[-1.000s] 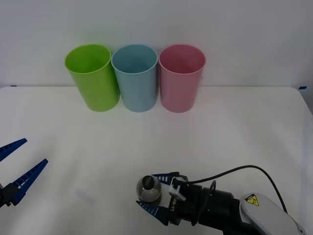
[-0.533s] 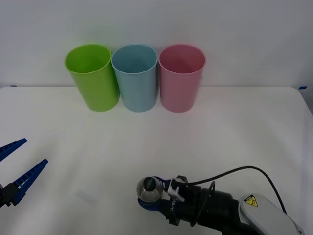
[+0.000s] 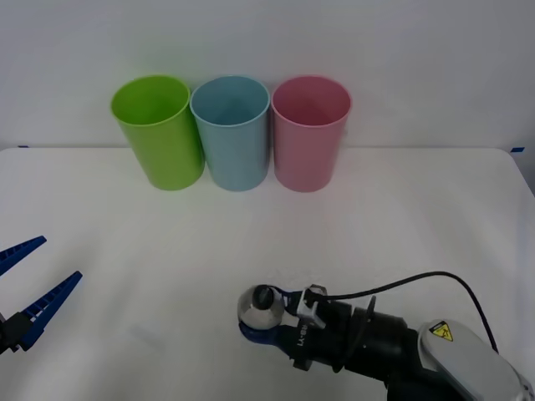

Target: Grasp the object on the table and drop it into the matching bin: aluminum can to the light blue bin, PET bottle to the pink bin.

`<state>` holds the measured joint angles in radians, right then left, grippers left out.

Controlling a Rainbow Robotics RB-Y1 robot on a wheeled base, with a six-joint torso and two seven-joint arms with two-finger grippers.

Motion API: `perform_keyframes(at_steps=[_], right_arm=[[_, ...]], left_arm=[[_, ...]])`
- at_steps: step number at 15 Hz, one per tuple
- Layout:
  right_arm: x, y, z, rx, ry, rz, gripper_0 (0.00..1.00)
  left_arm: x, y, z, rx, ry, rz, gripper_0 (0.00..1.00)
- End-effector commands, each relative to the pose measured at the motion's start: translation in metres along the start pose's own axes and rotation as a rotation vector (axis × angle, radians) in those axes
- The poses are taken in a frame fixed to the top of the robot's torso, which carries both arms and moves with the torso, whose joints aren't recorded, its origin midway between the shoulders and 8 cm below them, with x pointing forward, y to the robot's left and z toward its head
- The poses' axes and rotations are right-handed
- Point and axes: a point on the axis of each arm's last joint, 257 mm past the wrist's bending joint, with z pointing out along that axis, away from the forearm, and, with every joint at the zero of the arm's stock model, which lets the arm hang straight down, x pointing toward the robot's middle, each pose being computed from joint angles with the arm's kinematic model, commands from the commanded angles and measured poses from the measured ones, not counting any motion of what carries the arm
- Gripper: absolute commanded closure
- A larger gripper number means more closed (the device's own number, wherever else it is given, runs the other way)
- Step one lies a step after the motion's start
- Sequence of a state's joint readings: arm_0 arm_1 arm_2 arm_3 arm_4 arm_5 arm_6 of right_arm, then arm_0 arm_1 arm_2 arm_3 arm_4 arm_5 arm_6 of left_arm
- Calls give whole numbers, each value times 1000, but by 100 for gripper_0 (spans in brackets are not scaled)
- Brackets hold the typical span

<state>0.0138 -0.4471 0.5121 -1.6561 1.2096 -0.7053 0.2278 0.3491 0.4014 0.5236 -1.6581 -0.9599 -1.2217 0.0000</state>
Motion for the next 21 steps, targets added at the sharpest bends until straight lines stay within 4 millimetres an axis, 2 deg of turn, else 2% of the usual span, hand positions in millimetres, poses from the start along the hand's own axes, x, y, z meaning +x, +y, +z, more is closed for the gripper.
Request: perform_keyframes(at_steps=[1, 5, 8, 13, 15, 21], right_arm=[[-21, -19, -7, 36, -34, -8, 100], [-53, -44, -27, 73, -72, -30, 100], [-76, -55, -44, 73, -90, 15, 100], [-117, -90, -79, 115, -110, 87, 100], [-132, -101, -87, 125, -122, 116, 100], [-174, -152, -106, 192, -161, 188, 100]], left_arm=[[0, 0, 0, 0, 0, 0, 0], [0, 0, 0, 0, 0, 0, 0], [0, 0, 0, 0, 0, 0, 0], [0, 0, 0, 0, 0, 0, 0], [0, 0, 0, 0, 0, 0, 0], [0, 0, 0, 0, 0, 0, 0]])
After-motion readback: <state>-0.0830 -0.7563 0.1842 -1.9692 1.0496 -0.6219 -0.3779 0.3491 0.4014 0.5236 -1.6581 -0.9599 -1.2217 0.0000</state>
